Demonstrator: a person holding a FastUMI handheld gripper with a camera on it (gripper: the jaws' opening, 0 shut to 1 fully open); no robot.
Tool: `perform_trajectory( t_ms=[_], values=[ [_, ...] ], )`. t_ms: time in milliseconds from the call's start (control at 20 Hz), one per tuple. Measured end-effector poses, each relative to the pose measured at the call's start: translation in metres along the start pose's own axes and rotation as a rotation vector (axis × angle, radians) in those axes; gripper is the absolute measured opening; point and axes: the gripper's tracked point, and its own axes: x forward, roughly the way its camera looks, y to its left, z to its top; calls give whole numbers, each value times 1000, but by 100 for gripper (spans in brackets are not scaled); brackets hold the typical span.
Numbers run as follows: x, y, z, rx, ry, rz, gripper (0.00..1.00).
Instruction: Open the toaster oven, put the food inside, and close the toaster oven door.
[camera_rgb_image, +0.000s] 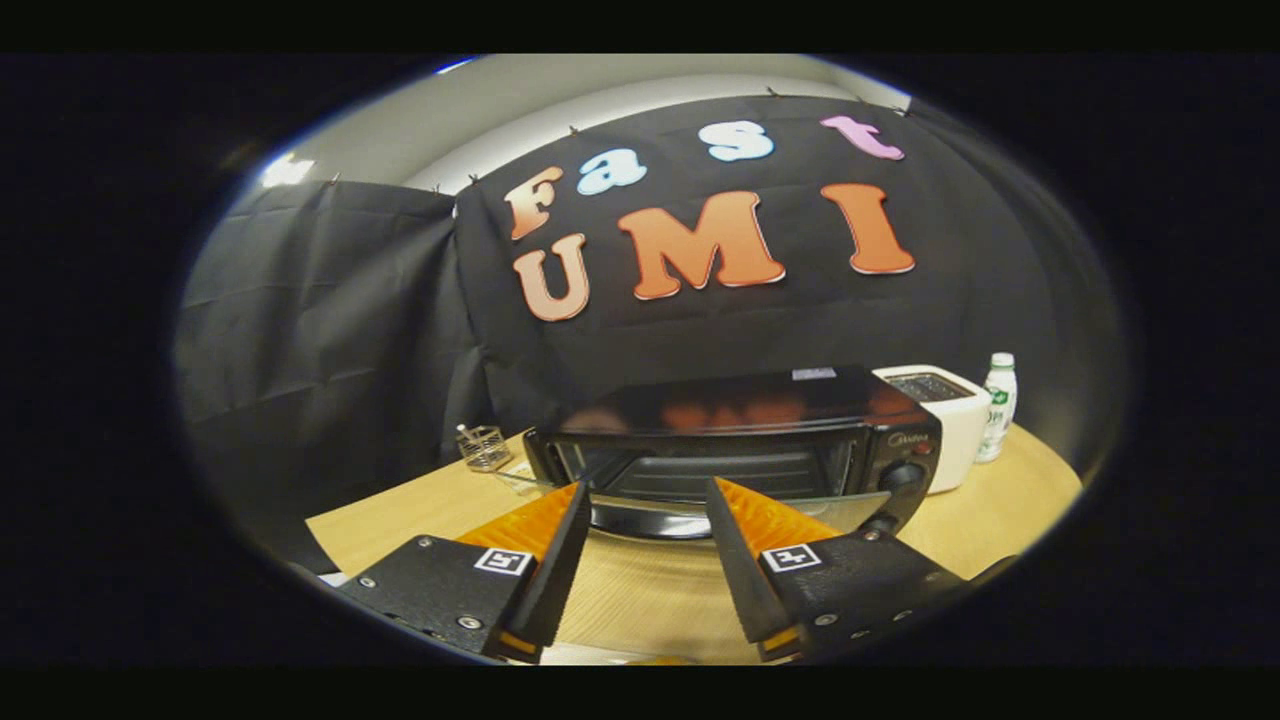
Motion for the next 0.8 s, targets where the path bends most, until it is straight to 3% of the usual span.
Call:
perform_trajectory(
  t_ms=[500, 800],
  values=[
    [-48, 11, -70, 247, 233, 70, 59],
    [-58, 21, -140, 291, 413, 70, 60]
  ],
)
